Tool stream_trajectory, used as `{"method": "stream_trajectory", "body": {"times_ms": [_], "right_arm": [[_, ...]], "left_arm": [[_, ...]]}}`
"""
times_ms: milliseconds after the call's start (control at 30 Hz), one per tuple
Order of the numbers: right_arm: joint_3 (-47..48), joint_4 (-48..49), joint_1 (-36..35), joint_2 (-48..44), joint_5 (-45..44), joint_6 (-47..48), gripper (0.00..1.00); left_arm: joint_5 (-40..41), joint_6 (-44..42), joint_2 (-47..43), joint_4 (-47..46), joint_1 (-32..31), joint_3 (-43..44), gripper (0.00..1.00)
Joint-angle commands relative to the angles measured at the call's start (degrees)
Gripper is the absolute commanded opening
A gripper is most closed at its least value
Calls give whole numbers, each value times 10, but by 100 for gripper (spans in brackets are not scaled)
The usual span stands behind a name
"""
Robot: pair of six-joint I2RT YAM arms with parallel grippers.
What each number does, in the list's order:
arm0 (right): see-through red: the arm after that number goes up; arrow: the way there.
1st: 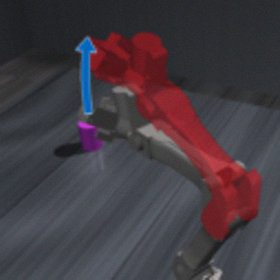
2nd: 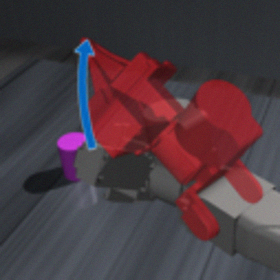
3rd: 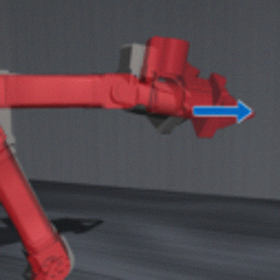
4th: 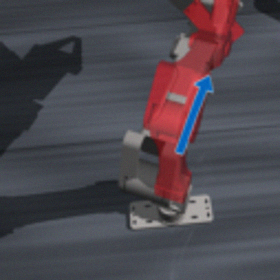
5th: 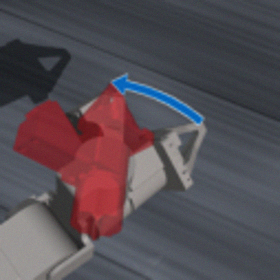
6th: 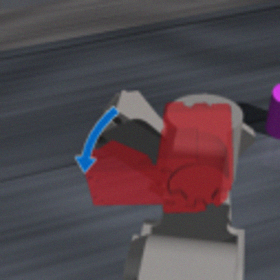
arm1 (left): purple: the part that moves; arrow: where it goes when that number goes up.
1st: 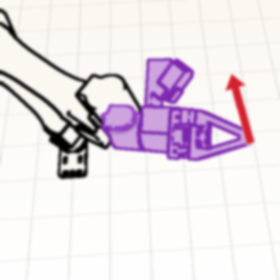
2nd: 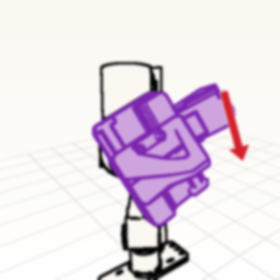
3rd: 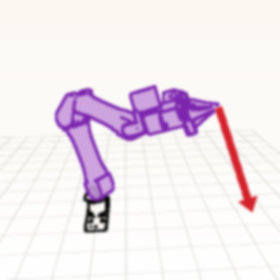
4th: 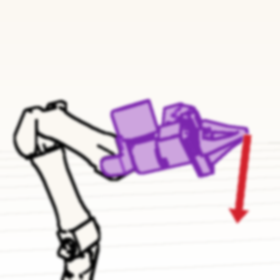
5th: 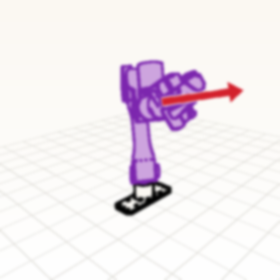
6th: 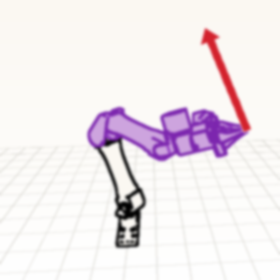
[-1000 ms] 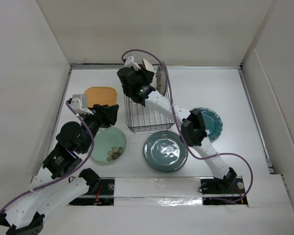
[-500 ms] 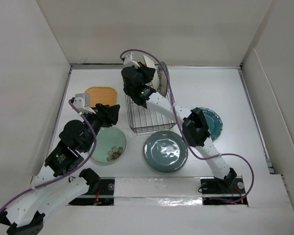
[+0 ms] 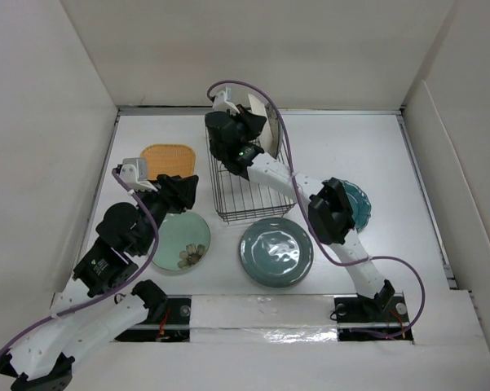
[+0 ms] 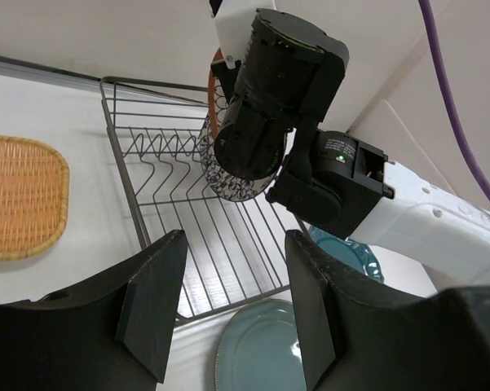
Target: Load the plates into the dish rack
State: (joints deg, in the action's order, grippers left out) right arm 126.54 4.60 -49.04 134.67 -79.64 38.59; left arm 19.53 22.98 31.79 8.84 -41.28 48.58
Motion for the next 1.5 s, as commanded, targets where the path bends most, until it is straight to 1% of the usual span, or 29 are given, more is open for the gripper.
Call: {"method": "stream_trajectory", "body": {"times_ms": [0,67,100,167,267,300,367,400,467,500,533,633,700,767,833,900,933,1000,1033,1100,1200,1233,1267,1400,1467], "right_arm": [[30,-56,-1,-35,7,-106,0],[42,-104,-1,-27,19,-146,0],[60,-147,-1,-17,32,-183,0],[73,-184,-1,-4,39,-217,0],[72,-215,-1,-1,50,-260,0],[71,-243,5,-2,55,-301,0],[59,-271,12,-8,75,-345,0],[56,-309,21,-15,97,-405,0],[53,-354,32,-20,124,-476,0],[48,-375,38,-27,136,-523,4],[39,-376,45,-33,163,-537,8],[13,-376,57,-56,206,-581,19],[11,-384,62,-68,221,-611,23],[7,-389,70,-78,265,-628,23],[-7,-385,76,-92,309,-648,17],[-18,-368,67,-103,297,-640,15],[-30,-361,60,-106,270,-634,16],[-32,-352,52,-107,265,-620,19],[-27,-349,46,-105,270,-616,24],[-16,-354,40,-99,269,-609,29],[10,-363,29,-86,246,-604,30],[13,-361,29,-85,247,-600,36],[21,-360,24,-85,250,-599,38],[34,-363,24,-85,258,-599,39],[35,-370,29,-85,279,-606,40]], "left_arm": [[1,-7,-5,-22,-3,-4,49],[2,-7,-4,-22,-3,-6,49],[1,-6,-4,-22,-3,-6,49],[2,-7,-2,-22,-3,-7,49],[0,-7,0,-23,-3,-8,49],[0,-7,1,-24,-3,-8,49],[-1,-7,4,-24,-3,-8,49],[-3,-7,5,-23,-3,-8,49],[-4,-5,6,-25,-3,-8,49],[-3,-5,7,-25,-3,-8,49],[-3,-5,8,-25,-3,-7,49],[-4,-5,13,-24,-3,-8,49],[-5,-5,15,-25,-3,-8,49],[-4,-5,18,-25,-3,-8,49],[-5,-5,19,-25,-3,-8,49],[-5,-5,19,-25,-3,-8,49],[-5,-5,20,-25,-3,-8,49],[-7,-5,22,-25,-3,-8,49],[-8,-5,23,-25,-3,-8,49],[-6,-5,29,-22,-3,-9,49],[0,-4,35,-14,-3,-9,49],[2,-3,36,-13,-3,-9,49],[2,-1,37,-11,-3,-10,49],[-1,4,49,-3,-3,-8,48],[-5,6,52,-4,-3,-6,48]]}}
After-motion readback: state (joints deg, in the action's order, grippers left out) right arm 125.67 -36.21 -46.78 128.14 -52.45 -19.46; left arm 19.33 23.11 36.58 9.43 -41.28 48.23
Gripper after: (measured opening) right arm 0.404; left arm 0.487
